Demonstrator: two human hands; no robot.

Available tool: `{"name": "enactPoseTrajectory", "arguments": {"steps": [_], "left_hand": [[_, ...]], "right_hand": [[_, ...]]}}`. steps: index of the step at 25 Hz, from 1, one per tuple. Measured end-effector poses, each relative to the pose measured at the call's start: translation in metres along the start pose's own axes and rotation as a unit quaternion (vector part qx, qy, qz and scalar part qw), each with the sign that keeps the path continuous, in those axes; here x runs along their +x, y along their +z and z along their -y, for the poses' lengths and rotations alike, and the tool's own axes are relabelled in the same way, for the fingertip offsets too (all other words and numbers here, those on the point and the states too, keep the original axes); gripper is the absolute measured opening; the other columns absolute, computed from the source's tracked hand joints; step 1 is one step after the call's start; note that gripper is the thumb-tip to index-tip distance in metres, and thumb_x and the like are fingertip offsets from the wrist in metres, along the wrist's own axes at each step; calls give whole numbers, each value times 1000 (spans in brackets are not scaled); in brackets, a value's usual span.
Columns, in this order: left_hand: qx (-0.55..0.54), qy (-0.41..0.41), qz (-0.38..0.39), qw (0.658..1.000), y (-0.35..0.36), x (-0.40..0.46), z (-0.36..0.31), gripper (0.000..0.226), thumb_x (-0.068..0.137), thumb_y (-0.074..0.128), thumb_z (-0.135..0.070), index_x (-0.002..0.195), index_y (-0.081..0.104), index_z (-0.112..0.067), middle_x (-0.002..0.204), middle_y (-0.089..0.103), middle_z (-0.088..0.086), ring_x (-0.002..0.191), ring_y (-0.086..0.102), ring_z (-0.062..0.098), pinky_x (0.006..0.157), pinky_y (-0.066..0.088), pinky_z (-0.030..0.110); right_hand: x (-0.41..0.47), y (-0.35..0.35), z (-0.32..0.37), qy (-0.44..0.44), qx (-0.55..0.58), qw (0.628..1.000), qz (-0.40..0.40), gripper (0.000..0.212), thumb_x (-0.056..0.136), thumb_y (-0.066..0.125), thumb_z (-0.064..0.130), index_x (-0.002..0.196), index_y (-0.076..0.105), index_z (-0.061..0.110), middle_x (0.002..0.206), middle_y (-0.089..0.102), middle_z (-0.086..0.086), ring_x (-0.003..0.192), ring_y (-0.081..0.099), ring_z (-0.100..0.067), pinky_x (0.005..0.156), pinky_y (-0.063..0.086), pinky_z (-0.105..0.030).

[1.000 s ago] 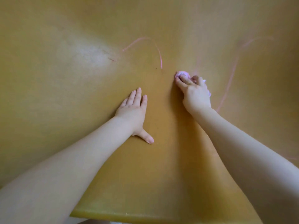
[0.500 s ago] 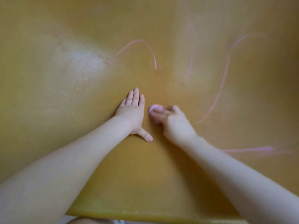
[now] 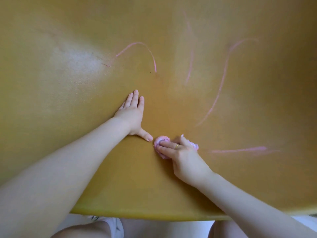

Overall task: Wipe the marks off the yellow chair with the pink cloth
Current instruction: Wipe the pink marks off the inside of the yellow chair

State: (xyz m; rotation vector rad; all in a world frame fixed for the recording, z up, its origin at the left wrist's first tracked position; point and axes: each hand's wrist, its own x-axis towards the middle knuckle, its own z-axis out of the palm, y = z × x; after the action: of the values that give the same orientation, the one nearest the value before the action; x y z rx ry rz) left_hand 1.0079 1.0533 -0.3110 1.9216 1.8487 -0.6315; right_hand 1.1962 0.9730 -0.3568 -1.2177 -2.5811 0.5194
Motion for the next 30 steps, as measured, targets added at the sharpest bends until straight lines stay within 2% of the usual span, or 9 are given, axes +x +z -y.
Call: {"name": "enactPoseTrajectory", "arguments": {"steps": [4, 7, 9, 14, 16, 19, 23, 26, 30], "left_hand": [[17, -28, 4, 999, -2, -4, -4, 142, 56, 70, -70, 145, -21, -9, 151, -32, 10, 143, -22, 22, 117, -2, 34], [58, -40, -28, 997, 4, -9, -9, 132, 64, 63, -72, 146, -18, -8, 152, -30, 9, 142, -23, 24, 117, -4, 36], [71, -32, -43, 996, 13, -23, -13, 114, 75, 54, -68, 148, -13, -13, 153, -28, 8, 142, -24, 26, 117, -4, 36], [64, 1, 20, 998, 22, -62, -21, 80, 90, 33, -61, 150, -4, -23, 156, -19, 8, 145, -14, 25, 118, 1, 37], [88, 43, 48, 994, 21, -77, -28, 86, 86, 38, -66, 150, -2, -24, 156, -19, 8, 146, -9, 26, 118, 5, 37], [117, 73, 119, 983, 23, -94, -46, 113, 71, 55, -72, 150, -8, -20, 157, -17, 9, 146, -2, 28, 118, 12, 37], [106, 51, 127, 985, 29, -96, -52, 126, 64, 65, -70, 148, -14, -19, 155, -21, 9, 146, -6, 26, 119, 11, 38], [68, 42, 123, 989, 36, -93, -46, 127, 62, 68, -66, 148, -16, -23, 155, -24, 4, 146, -10, 22, 119, 12, 40], [48, 41, 131, 989, 38, -92, -45, 128, 63, 70, -64, 147, -18, -24, 154, -27, 2, 145, -14, 20, 120, 9, 40]], "right_hand": [[7, -23, -25, -24, -114, 993, -30, 27, 77, 45, 15, 86, 66, 29, 97, 68, 16, 78, 51, -26, 68, 38, -28], [42, -47, -86, 190, -122, 971, -81, 33, 86, 35, 23, 100, 64, 28, 110, 62, 4, 81, 39, -18, 68, 30, -23], [52, -49, -93, 292, -74, 952, -50, 29, 88, 41, 10, 101, 65, 22, 106, 63, -6, 86, 39, -19, 75, 41, -24], [-4, -17, -18, 117, 24, 993, -2, 29, 70, 32, 8, 71, 53, 26, 92, 69, 1, 74, 48, -27, 70, 45, -36], [-41, -14, 9, 28, 76, 996, 22, 38, 68, 23, 12, 70, 60, 19, 85, 71, 3, 70, 55, -29, 66, 40, -34], [-50, -24, 1, -42, 114, 992, 43, 34, 68, 31, 5, 67, 64, 13, 76, 68, 6, 76, 58, -12, 66, 32, -27], [-8, -41, -79, 119, -16, 993, -2, 31, 60, 40, -7, 60, 45, 23, 87, 57, 14, 87, 55, -23, 69, 37, -26], [1, -45, -82, 237, -24, 971, -26, 33, 68, 41, -4, 64, 50, 27, 103, 62, 3, 90, 45, -26, 70, 38, -29], [-36, -13, 4, 138, 90, 986, 12, 25, 64, 29, 14, 64, 49, 30, 96, 68, -1, 77, 43, -25, 78, 43, -38]]}}
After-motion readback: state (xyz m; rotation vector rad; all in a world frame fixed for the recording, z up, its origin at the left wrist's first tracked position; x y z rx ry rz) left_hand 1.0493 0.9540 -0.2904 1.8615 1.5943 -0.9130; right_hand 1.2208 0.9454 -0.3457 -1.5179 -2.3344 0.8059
